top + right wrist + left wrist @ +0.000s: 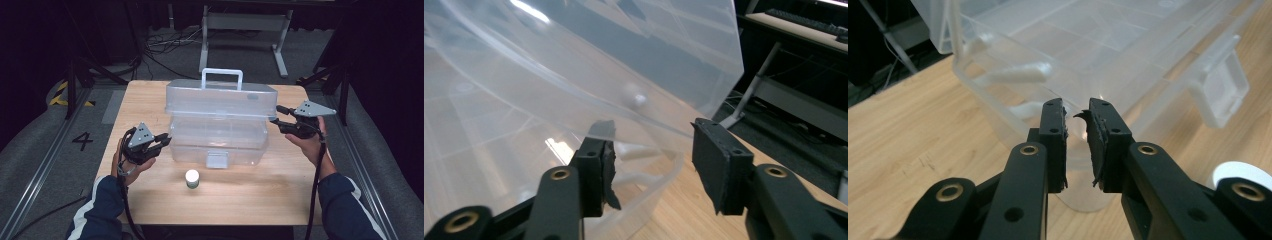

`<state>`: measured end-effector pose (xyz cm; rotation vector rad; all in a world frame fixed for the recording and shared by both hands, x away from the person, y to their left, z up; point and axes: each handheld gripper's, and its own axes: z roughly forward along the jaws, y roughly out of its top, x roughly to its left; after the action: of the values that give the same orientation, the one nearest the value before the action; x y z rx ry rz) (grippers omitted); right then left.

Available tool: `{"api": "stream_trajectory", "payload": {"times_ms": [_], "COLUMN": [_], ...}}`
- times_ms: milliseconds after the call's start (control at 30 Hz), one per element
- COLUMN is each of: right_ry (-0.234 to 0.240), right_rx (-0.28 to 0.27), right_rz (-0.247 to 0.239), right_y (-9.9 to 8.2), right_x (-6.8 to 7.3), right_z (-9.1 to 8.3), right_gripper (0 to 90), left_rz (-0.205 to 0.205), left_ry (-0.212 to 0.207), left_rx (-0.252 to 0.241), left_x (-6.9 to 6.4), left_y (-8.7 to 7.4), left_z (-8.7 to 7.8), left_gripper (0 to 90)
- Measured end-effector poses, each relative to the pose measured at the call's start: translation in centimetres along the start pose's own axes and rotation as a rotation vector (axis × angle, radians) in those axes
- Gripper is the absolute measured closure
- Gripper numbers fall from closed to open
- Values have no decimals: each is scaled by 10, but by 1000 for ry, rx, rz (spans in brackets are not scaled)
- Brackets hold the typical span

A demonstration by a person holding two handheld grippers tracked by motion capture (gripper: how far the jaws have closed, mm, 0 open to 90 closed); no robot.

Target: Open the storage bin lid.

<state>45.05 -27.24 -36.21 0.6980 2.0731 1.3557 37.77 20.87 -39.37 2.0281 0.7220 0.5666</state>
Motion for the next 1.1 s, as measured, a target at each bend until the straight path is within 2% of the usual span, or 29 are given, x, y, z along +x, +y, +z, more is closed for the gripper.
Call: {"api": "stream_trajectory", "payload": {"times_ms": [67, 100, 133, 200, 233, 333, 467, 567, 667, 833, 1000, 1100], "right_ry": [3, -20, -20, -49, -68, -80, -112, -120, -132, -152, -183, -204], "right_rx": [-12, -25, -25, -28, -31, -33, -37, -35, -27, -14, -13, -9], "right_rz": [-19, -39, -39, -51, -41, -38, -36, -32, -21, -5, 30, 38], "right_y": [4, 8, 8, 12, 13, 14, 15, 17, 19, 25, 31, 35], "right_x": [3, 9, 9, 11, 11, 12, 14, 14, 15, 16, 14, 13], "right_z": [1, 2, 2, 2, 2, 3, 3, 4, 4, 5, 7, 9], "right_gripper": [530, 538, 538, 550, 568, 580, 605, 615, 624, 642, 666, 676], "left_rz": [5, 9, 9, 13, 15, 23, 61, 71, 93, 91, 129, 128], "left_ry": [-11, -17, -17, -22, -30, -29, 9, -16, -33, -52, -57, -71], "left_rx": [19, 28, 28, 30, 34, 43, 74, 35, 24, 11, 34, 35], "left_x": [-2, -4, -4, -5, -5, -6, -10, -11, -14, -12, -17, -18], "left_y": [-3, -5, -5, -6, -6, -6, -6, -4, -2, -2, 2, 3], "left_z": [3, 5, 5, 6, 6, 7, 11, 9, 8, 9, 15, 18], "left_gripper": [770, 764, 759, 751, 720, 685, 579, 588, 576, 582, 579, 584]}}
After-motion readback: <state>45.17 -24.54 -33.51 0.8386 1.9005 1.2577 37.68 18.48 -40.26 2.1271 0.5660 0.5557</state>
